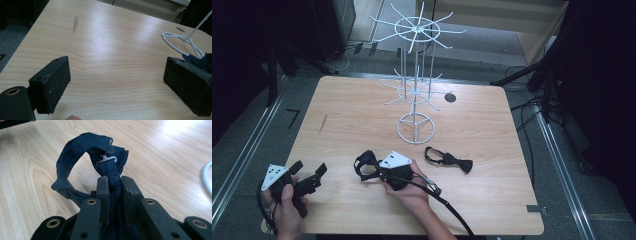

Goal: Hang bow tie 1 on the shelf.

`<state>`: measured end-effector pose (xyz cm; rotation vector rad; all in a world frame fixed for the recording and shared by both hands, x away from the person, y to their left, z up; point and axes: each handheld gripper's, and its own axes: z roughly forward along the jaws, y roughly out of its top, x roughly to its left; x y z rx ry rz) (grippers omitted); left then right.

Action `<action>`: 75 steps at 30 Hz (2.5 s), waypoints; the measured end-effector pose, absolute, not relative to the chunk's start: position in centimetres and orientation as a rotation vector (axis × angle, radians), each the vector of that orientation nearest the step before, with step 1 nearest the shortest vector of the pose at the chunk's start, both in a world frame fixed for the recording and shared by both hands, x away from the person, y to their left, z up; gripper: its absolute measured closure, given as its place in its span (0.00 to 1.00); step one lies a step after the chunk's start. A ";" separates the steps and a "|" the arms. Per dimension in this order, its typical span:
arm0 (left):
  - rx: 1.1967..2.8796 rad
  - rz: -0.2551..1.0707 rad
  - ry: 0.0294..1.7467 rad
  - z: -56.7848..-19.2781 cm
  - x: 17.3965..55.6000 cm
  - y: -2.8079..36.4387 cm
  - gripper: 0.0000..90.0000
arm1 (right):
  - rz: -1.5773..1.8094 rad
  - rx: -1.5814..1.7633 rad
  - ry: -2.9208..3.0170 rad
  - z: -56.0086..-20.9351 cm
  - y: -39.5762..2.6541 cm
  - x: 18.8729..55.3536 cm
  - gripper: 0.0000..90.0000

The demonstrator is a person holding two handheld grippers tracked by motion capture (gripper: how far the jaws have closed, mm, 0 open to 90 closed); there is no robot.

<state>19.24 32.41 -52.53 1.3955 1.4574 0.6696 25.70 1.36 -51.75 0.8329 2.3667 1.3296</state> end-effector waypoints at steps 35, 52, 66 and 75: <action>1.396 0.673 1.455 -52.5 19.3 32.4 0.09 | 1.430 0.940 2.143 -47.4 -5.2 25.4 0.88; 1.387 0.672 1.458 -52.5 19.2 32.4 0.09 | 1.452 0.954 2.097 -46.3 -6.4 25.2 0.88; 1.389 0.674 1.457 -52.5 19.2 32.4 0.09 | 1.486 0.951 2.040 -44.5 -7.7 24.4 0.87; 1.389 0.675 1.457 -52.5 19.2 32.4 0.09 | 1.510 0.950 1.996 -43.2 -8.4 24.0 0.87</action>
